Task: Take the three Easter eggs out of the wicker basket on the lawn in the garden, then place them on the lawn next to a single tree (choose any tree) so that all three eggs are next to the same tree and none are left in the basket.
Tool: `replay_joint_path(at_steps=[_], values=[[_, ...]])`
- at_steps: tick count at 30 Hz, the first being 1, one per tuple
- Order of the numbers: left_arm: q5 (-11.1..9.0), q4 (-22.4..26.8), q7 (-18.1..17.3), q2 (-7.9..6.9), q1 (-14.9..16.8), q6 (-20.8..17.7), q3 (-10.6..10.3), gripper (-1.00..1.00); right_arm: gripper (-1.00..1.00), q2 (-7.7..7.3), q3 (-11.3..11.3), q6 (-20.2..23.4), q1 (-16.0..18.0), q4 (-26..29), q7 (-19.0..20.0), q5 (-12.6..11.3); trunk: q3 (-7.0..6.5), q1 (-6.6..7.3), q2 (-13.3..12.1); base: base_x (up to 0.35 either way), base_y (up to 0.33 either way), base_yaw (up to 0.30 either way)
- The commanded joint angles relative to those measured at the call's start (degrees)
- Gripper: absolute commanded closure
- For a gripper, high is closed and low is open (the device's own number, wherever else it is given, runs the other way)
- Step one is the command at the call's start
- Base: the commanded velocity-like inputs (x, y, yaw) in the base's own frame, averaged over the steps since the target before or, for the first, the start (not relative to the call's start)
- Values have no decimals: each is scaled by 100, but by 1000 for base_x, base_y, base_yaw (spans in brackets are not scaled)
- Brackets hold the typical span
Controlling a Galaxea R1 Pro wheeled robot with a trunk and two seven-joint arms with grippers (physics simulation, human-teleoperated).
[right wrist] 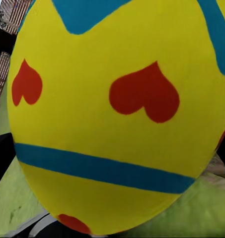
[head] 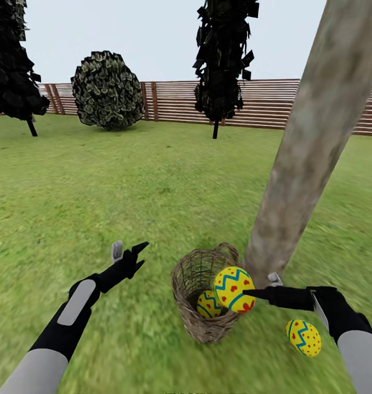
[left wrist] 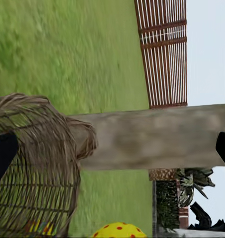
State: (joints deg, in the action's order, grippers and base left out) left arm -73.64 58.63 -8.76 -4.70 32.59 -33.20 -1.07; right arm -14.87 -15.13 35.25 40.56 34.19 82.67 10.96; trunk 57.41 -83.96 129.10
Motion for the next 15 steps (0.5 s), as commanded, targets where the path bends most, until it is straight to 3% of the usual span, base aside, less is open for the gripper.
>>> replay_joint_path(at_steps=[1,5,9,15], values=[[-19,-1,-4,-5,2,-11,-7,-100,100,-87,-40,67,5,-13,298,50,-20,25,-40,-53,0,-234],[-19,-1,-3,-4,2,-11,-7,-100,100,-389,-70,62,5,-25,652,30,-116,113,-200,-9,0,-235],[-19,-1,-10,-4,2,-13,-7,-100,100,-431,-465,61,5,-19,662,36,-212,200,-360,0,0,-235],[-34,-1,-80,25,2,-11,-9,-100,100,-485,-526,61,5,-24,631,38,-249,200,-360,0,0,-235]])
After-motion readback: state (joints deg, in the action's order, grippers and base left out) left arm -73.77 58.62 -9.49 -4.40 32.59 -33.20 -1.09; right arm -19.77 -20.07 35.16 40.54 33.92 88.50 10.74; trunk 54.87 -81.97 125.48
